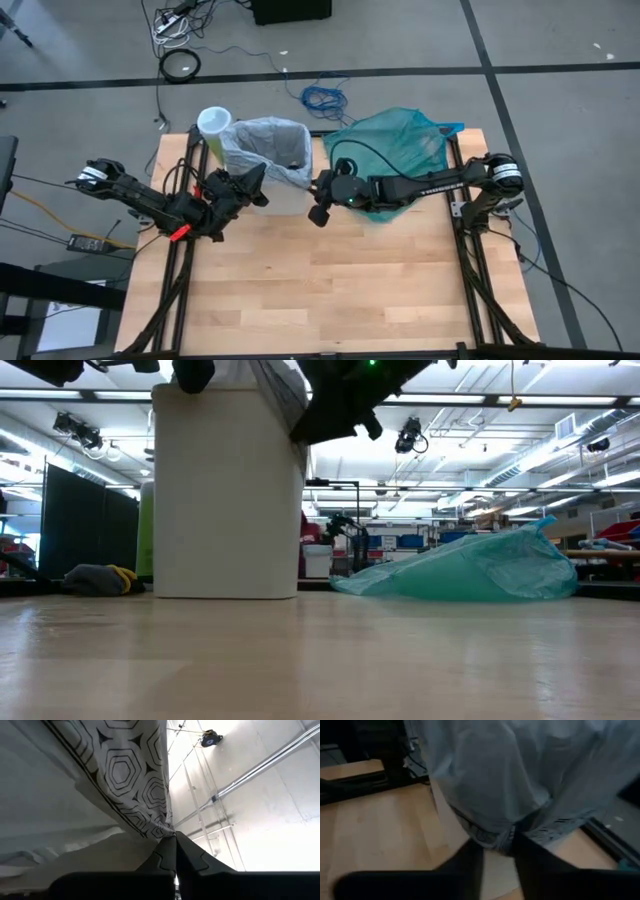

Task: Place trash/remove bag and relplace
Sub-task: Remove the light blue trash bag from the trash bin

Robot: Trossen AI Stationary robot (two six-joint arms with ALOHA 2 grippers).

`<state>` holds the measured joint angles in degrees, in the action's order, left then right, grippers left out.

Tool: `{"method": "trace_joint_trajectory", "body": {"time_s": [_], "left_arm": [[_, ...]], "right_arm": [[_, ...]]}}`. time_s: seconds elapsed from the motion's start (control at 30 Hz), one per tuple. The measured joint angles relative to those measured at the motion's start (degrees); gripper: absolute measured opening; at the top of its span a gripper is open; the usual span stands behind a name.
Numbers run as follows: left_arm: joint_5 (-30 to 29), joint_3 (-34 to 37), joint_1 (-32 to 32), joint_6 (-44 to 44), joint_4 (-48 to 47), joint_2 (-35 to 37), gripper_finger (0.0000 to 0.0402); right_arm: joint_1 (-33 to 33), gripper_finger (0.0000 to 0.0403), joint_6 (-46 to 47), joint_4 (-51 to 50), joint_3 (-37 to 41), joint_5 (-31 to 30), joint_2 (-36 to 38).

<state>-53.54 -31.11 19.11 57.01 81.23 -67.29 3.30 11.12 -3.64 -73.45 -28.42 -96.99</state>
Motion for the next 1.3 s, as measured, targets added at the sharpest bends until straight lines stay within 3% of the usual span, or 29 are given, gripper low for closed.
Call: {"method": "trace_joint_trajectory", "body": {"time_s": [0.1, 0.23, 0.67, 1.0, 1.3], "left_arm": [[0.1, 0.0, 0.0, 0.0, 0.0, 0.0, 0.0002], [0.1, 0.0, 0.0, -0.2, 0.0, 0.0, 0.0002], [0.1, 0.0, 0.0, -1.3, 0.1, 0.0, 0.0002], [0.2, 0.0, 0.0, -1.3, 0.0, 0.0, 0.0002], [0.4, 0.0, 0.0, -1.3, -0.1, 0.0, 0.0002]], "right_arm": [[0.4, 0.0012, -1.1, -1.4, -0.9, -0.4, 0.5], [1.3, 0.0016, -0.7, -6.0, -3.0, -0.5, 0.8], [5.7, 0.0002, -0.9, -38.6, -19.9, 2.7, 2.6], [2.5, 0.0001, -2.3, -44.9, -34.0, 20.2, 2.7], [-5.1, 0.0016, -5.1, -47.5, -35.5, 39.2, 2.6]]}}
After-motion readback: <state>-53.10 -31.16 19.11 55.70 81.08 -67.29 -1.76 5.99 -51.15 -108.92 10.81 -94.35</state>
